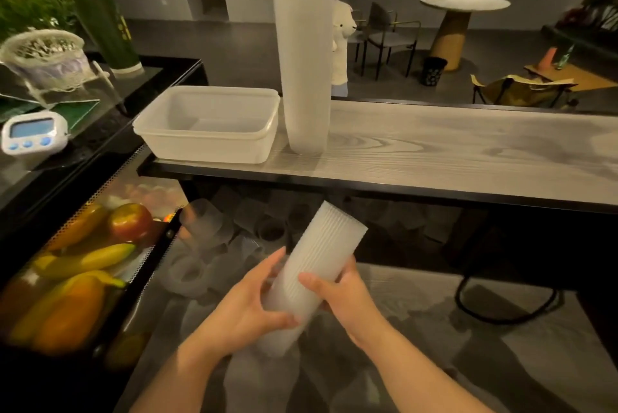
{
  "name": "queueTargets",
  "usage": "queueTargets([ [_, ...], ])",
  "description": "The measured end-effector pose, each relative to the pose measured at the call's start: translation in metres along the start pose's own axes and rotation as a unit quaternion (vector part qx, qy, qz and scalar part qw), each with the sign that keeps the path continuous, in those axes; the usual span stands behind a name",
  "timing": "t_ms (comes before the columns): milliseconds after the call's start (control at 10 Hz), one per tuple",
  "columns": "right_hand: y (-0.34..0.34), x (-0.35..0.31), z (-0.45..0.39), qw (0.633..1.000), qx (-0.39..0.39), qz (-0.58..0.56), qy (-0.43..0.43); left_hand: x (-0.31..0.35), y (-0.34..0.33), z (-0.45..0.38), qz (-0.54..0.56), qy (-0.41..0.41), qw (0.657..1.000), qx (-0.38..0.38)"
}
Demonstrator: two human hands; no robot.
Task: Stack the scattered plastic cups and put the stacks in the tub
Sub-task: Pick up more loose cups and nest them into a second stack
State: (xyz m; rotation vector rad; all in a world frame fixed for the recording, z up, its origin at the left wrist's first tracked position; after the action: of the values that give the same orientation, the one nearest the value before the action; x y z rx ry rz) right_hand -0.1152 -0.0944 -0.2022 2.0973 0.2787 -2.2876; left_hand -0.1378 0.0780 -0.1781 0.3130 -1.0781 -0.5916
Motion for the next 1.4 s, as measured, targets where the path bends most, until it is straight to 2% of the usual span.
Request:
queueTargets([
  [100, 0.009, 0.005, -0.002, 0.996, 0.022, 0.089, -0.012, -0.009, 0.049, -0.019, 0.026, 0.060, 0.978, 0.199],
  [200, 0.010, 0.011, 0.007, 0.985, 0.006, 0.167, -0.034, -0.019, 0.107, -0.046, -0.053, 0.149, 0.914, 0.373],
  [300, 0.006, 0.017, 0.018, 0.981, -0.031, 0.187, -0.050, -0.036, 0.126, -0.081, -0.207, 0.166, 0.897, 0.353],
  [400, 0.002, 0.020, 0.027, 0.975, -0.061, 0.206, -0.056, -0.058, 0.128, -0.114, -0.223, 0.170, 0.920, 0.272],
  [500, 0.002, 0.019, 0.031, 0.972, -0.078, 0.216, -0.058, -0.067, 0.134, -0.126, -0.145, 0.183, 0.942, 0.241],
  [600, 0.002, 0.019, 0.032, 0.971, -0.071, 0.222, -0.059, -0.046, 0.137, -0.107, -0.103, 0.138, 0.940, 0.294],
  [700, 0.000, 0.017, 0.030, 0.966, -0.066, 0.243, -0.049, -0.023, 0.132, -0.071, -0.074, 0.085, 0.911, 0.397],
  [800, -0.006, 0.010, 0.026, 0.963, -0.083, 0.254, -0.030, -0.008, 0.114, -0.042, 0.078, 0.064, 0.929, 0.355],
  [900, -0.014, 0.004, 0.023, 0.962, -0.100, 0.255, -0.008, -0.002, 0.094, -0.022, 0.301, 0.054, 0.921, 0.242],
  [1000, -0.020, 0.002, 0.024, 0.962, -0.106, 0.251, 0.007, 0.001, 0.078, -0.010, 0.383, 0.048, 0.911, 0.144],
  [1200, -0.019, 0.000, 0.032, 0.958, -0.138, 0.250, 0.016, 0.000, 0.085, 0.013, 0.307, 0.036, 0.946, 0.094],
  [1300, -0.021, -0.001, 0.039, 0.958, -0.156, 0.241, 0.019, 0.004, 0.088, 0.021, 0.274, 0.029, 0.955, 0.107],
  [1400, -0.024, -0.002, 0.046, 0.961, -0.165, 0.223, 0.019, 0.005, 0.091, 0.027, 0.353, 0.006, 0.924, 0.148],
])
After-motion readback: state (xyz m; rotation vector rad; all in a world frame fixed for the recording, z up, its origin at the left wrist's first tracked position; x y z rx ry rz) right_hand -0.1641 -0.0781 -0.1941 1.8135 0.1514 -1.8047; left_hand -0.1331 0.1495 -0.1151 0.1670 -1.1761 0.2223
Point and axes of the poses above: each hand's wrist, its own z-axis away from the middle knuckle, its own y-axis out of the back of the hand, x = y × z, the point moved 4 cm from there along -z, towards the middle knuckle, and after that the axes turned 13 degrees about y, right-handed, at the moved point
